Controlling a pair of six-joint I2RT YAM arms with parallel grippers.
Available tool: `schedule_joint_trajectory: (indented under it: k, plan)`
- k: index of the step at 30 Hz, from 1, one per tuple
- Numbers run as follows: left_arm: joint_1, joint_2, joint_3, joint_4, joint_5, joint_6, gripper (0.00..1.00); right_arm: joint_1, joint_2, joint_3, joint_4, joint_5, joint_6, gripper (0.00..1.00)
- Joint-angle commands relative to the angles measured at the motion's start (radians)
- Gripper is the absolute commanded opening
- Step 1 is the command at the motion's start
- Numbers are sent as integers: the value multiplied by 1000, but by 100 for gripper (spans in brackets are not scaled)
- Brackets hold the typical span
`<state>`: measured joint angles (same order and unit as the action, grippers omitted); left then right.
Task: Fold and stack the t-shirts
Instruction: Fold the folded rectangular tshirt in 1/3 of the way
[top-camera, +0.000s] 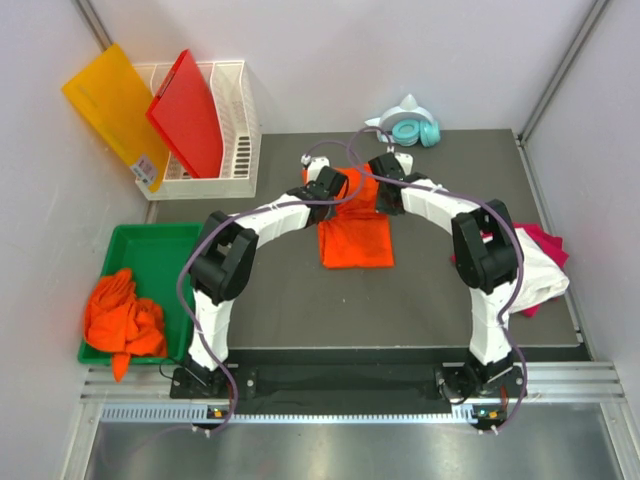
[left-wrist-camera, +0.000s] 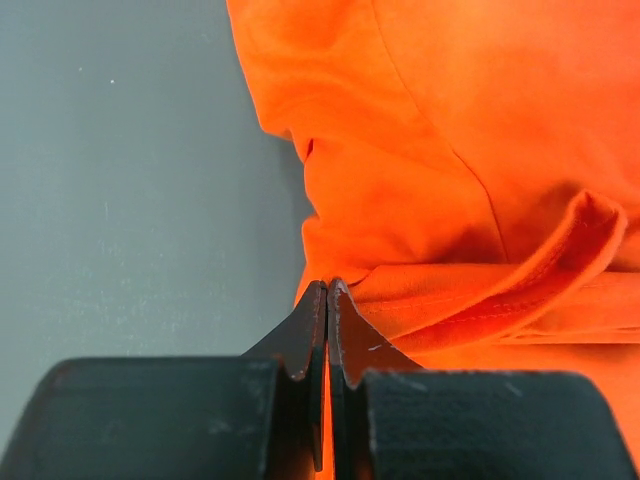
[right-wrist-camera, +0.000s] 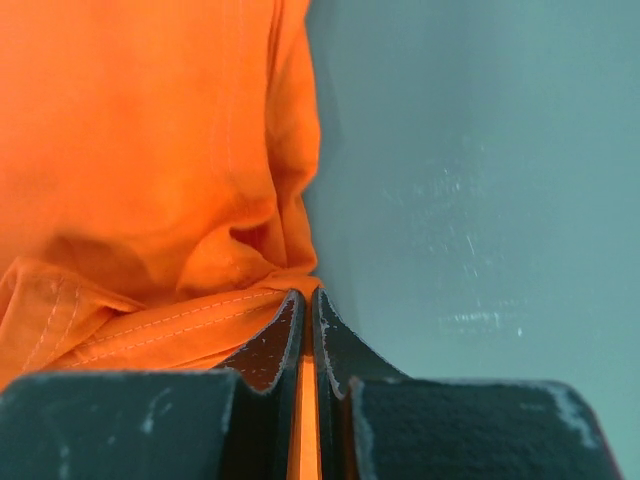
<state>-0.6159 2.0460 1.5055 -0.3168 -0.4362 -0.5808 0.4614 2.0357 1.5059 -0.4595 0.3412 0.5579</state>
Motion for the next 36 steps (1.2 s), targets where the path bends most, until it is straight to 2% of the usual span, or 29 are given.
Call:
schedule_joint_trajectory:
  k: [1,7,13,15,16,18,19,22,27,30,36]
  plan:
    - [30,35,62,-24,-35,2,0,-36,29,95,-7,35,-27,0]
    - [47,65,124,-36,-16,13,1,-43,64,163,-25,35,-39,0]
    - [53,66,154,-21,-12,16,10,-43,75,191,-19,18,-55,1]
    - [54,74,173,-25,-12,18,14,-41,78,200,-21,10,-59,7]
    - [54,77,179,-27,-12,18,15,-41,81,208,-22,9,-61,15]
    - [56,79,188,-27,-16,16,18,-43,81,212,-19,4,-62,24]
    - [56,77,190,-27,-18,16,24,-43,80,212,-15,5,-59,32]
    - [59,74,193,-18,-19,16,34,-43,69,209,2,7,-61,45]
    - [64,66,200,-16,-24,13,42,-44,49,215,1,15,-59,50]
    - [64,34,182,4,-41,4,47,-40,-23,153,47,27,-61,52]
    - [58,-88,78,54,13,-27,47,11,-193,-50,79,16,-35,52]
